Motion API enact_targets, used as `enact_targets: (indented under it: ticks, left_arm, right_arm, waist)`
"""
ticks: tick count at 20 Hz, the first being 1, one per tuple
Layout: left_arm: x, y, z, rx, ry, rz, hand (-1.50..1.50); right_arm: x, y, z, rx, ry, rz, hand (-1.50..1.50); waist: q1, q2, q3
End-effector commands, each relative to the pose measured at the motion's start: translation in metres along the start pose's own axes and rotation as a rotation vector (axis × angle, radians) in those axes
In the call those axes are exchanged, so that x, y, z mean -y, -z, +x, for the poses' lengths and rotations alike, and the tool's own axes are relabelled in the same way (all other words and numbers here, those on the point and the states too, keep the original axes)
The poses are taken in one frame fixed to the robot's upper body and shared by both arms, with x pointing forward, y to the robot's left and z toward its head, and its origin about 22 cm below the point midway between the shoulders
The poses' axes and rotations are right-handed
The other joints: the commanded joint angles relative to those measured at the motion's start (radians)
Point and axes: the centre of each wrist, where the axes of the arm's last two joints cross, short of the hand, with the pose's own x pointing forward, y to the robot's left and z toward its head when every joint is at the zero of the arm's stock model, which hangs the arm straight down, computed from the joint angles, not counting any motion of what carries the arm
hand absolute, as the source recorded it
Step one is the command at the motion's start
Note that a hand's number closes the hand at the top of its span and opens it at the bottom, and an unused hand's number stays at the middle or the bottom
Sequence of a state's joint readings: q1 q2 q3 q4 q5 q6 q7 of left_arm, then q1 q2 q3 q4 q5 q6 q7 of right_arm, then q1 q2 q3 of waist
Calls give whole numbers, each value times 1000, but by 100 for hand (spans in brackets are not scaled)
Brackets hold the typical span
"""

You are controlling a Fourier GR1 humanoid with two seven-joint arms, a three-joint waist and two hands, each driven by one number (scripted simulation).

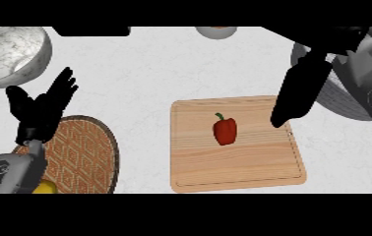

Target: Pick the bell pepper from the cutting board and place it in the basket

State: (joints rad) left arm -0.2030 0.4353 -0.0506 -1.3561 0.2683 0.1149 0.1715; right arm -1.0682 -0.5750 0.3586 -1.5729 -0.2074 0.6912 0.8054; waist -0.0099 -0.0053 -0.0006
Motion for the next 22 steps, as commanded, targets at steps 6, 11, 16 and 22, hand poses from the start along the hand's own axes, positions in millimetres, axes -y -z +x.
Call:
enact_targets:
  ticks: [6, 11, 16, 22]
  left_arm:
    - [-9, 6, 2, 20, -6, 7, 0]
    - [5, -8, -25, 7, 0, 4, 0]
    - [4, -9, -14, 16, 1, 5, 0]
    - [9, 0, -2, 20, 12, -19, 0]
  right_arm:
    - [-34, -34, -44, 71, 149, -115, -150]
    - [-78, -49, -81, 85, 151, -76, -150]
    - [-124, -27, -85, 94, 159, -137, -150]
    - [-175, 32, -91, 142, 195, -178, -150]
  waist:
    - [4, 4, 1]
    - [5, 6, 1]
    - [13, 6, 1]
    - [20, 9, 1]
